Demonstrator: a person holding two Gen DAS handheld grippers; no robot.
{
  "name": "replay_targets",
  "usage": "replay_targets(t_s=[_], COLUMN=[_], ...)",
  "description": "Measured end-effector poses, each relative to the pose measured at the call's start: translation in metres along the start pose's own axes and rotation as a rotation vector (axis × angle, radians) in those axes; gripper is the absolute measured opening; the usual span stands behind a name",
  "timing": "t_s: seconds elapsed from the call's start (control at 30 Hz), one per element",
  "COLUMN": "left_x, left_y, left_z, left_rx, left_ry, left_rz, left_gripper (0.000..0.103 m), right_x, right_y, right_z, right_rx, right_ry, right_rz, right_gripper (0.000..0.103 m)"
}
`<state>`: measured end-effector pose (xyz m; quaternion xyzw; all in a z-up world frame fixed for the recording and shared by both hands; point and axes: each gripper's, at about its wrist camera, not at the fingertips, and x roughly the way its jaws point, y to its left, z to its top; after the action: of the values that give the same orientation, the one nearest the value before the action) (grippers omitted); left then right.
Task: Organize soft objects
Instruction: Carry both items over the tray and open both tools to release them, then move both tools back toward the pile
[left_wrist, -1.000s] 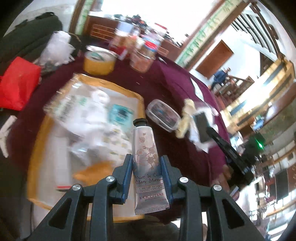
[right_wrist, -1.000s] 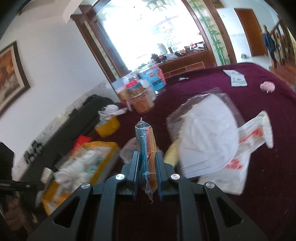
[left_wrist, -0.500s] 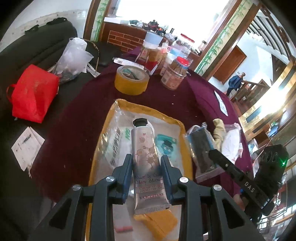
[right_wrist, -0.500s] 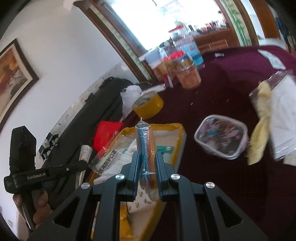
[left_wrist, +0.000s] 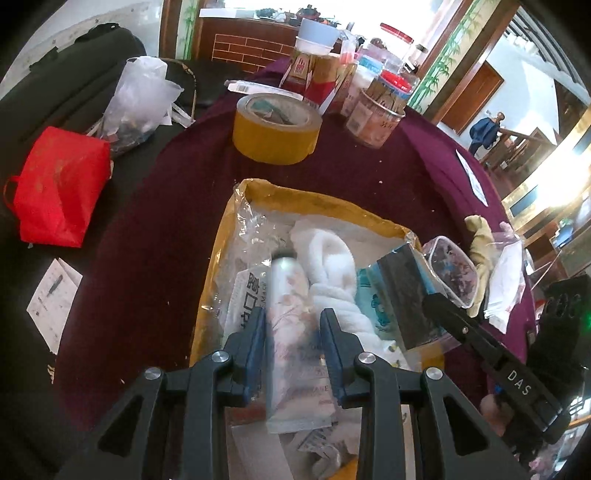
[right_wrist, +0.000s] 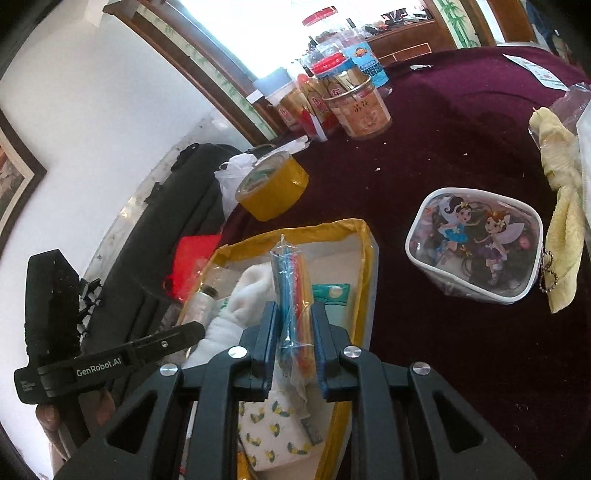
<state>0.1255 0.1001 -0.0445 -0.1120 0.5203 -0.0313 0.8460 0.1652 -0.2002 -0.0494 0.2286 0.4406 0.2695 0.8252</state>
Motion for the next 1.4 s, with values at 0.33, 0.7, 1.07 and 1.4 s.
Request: replay_targets(t_s=[0.33,0.7,1.07,1.4], left_x=[-0.036,-0.053,-0.026,-0.021], left_y=[-0.018,-0.096,-0.136,-0.16], left_z=[-0.015,-0.063,-0.087,-0.093], left_rx=[0.023,0.045,-0.021,0.01], left_ry=[-0.11,-0.133,-0.011,0.017], left_rz=[0.051,-0.104,-0.194,-0.2], left_gripper=[0.054,0.077,0.08,0.08], right_x=[-0.012,-0.109,-0.141,-0.185], right_y=[-0.005,-0.054,-0.126,-0.17], right_z=[0.001,-0.013,-0.011,0.066], right_rx=[-0.001,-0.074,0.026,-0.019], right_ry=[-0.025,-0.144,-0.098,-0.236], right_rz=[0.01,-0.032,-0.117,-0.245], right_gripper=[0.048,0.068,0.072,0.072])
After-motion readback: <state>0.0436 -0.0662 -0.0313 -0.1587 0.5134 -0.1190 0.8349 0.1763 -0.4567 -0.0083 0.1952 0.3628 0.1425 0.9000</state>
